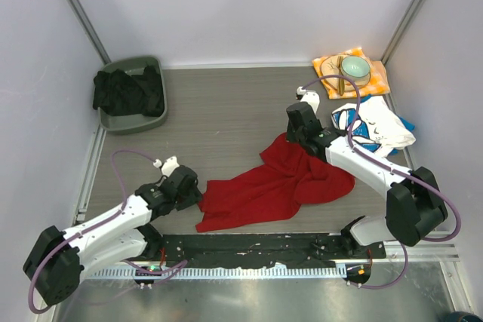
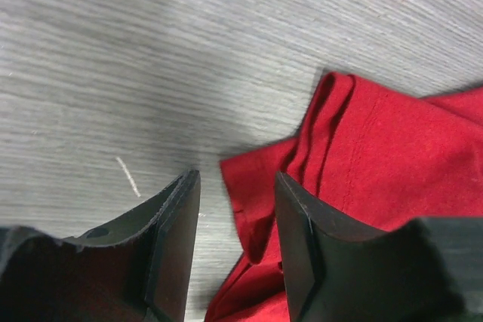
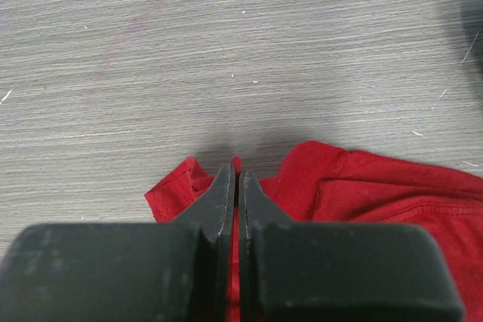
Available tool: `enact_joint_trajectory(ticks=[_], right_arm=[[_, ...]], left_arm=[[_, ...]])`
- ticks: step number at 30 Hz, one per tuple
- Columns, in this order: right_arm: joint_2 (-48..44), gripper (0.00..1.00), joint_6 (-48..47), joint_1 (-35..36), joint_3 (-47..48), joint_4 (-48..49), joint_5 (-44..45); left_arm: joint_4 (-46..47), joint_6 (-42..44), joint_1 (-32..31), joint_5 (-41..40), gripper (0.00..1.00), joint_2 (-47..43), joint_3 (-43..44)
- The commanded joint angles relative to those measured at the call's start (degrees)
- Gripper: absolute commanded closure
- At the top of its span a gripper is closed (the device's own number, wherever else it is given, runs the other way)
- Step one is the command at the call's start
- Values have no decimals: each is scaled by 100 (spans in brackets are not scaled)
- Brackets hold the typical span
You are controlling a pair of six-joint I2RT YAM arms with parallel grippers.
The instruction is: Fold and stack the t-shirts
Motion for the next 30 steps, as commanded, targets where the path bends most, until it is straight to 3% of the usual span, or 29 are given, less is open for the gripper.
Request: enact_joint_trajectory(ticks=[1,17,21,23,30], right_arm=[[-196,99,73,23,-29,270,-39],[-600,99,90,14,-223,270,-242],[-723,99,90,23,-293,270,-259],[-793,99,81,23,-302,252,-259],[-978,99,90,23,-328,234,-286]], left_arm=[[-857,-171,-32,-3,53,-121,-146],[-709,-338,-146,-240,55,1030,162],[-585,-382,-146,-266,59,1215,162],[-524,-391,-146,-284,72,1364,197],[-392,-417,-199,-293,75,1734,241]])
